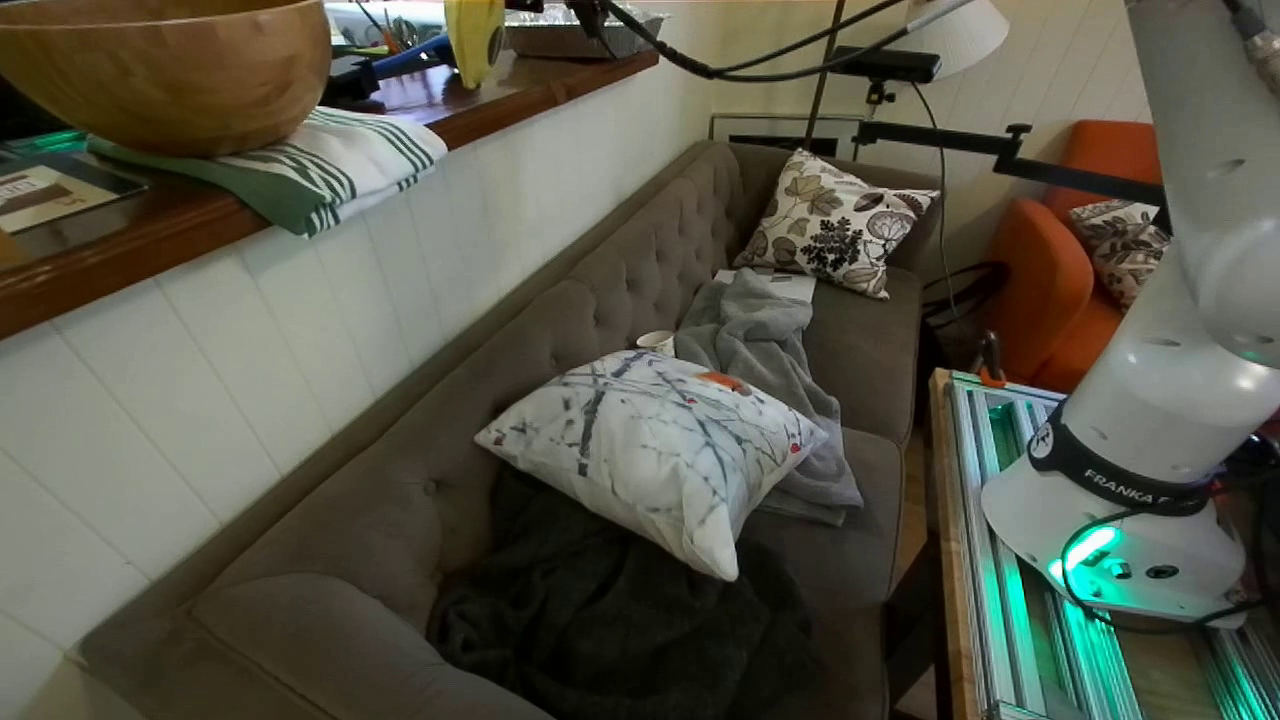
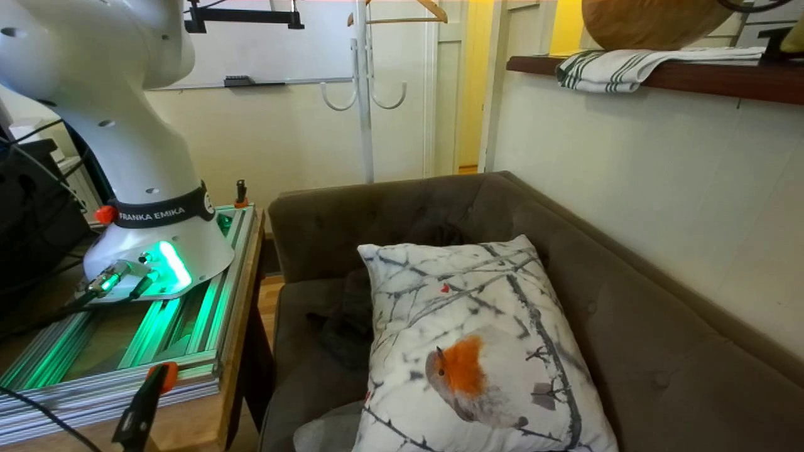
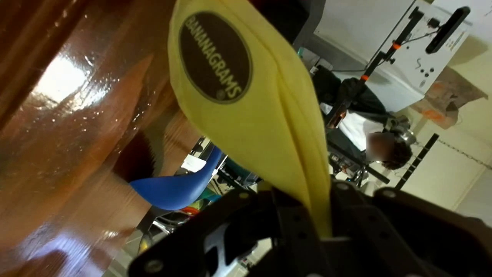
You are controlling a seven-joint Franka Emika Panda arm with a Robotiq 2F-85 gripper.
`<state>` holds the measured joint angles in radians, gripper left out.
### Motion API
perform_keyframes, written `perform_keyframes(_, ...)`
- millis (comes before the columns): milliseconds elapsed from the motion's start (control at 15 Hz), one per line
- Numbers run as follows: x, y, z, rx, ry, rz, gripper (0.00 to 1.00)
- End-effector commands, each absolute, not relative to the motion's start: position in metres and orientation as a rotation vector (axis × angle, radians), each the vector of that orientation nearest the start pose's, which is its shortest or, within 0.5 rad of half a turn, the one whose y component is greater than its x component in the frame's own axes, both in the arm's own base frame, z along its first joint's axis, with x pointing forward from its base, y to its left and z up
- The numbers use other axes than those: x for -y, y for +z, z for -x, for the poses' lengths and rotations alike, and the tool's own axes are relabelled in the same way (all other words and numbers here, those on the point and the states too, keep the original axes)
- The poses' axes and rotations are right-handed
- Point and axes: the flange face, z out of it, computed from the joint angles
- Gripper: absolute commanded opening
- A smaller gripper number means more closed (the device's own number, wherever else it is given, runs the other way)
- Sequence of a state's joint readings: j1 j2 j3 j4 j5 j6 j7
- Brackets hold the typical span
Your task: Put the yellow bag on the top table
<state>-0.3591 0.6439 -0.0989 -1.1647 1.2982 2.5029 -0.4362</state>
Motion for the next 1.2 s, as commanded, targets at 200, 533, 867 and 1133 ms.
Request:
perform_keyframes(200, 0.334, 0.468, -0.747, -1.020, -1.320, 1.883, 0.04)
perform_keyframes(533, 0.340, 0.452, -0.753, -1.030, -1.406, 1.961, 0.41)
perform_keyframes(867, 0.351, 0.475, -0.742, -1.032, -1.511, 2.171, 0.66)
perform_keyframes(1133, 0.357, 0.499, -0.732, -0.994, -1.476, 2.432, 0.94)
